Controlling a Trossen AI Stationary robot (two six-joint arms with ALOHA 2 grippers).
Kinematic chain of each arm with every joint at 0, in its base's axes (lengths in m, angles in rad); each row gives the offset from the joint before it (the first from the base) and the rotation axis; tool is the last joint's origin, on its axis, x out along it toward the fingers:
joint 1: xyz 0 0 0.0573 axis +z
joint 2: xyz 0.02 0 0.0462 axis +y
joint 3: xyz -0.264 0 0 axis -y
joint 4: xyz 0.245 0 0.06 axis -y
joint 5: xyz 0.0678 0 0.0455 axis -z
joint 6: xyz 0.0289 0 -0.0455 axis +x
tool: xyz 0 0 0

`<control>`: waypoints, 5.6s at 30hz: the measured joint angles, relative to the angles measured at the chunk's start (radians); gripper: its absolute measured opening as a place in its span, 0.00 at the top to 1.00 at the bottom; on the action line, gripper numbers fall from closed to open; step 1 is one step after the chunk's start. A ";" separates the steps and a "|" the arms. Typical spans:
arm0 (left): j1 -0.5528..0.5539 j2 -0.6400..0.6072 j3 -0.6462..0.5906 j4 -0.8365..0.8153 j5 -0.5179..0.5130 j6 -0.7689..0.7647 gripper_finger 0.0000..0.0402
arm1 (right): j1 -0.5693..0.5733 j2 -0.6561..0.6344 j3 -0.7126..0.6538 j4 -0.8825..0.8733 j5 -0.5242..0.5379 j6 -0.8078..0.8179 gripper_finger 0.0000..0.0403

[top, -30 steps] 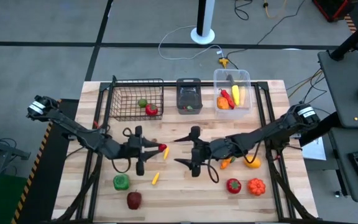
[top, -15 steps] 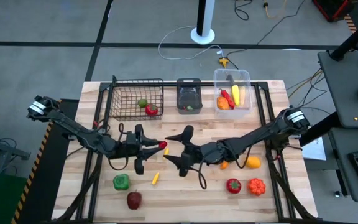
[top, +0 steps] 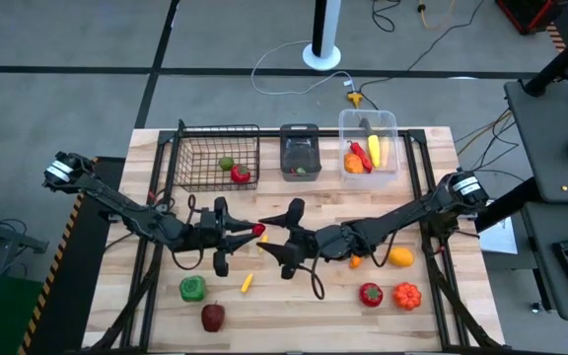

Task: Sort produce into baskets
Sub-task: Put the red bell pepper into the black bin, then put the top yellow chili pepper into the black bin

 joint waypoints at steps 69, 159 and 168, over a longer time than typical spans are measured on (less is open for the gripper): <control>0.000 -0.210 0.000 -0.497 -0.025 -0.189 0.39 | -0.219 -0.050 0.015 -0.250 0.191 0.395 0.61; 0.036 0.287 0.377 -1.034 0.035 -0.530 0.39 | -0.506 -0.155 0.321 -1.275 -0.355 0.853 0.44; 0.097 0.499 0.502 -1.221 0.125 -0.658 0.39 | -0.477 -0.296 0.174 -1.215 -0.341 0.918 0.44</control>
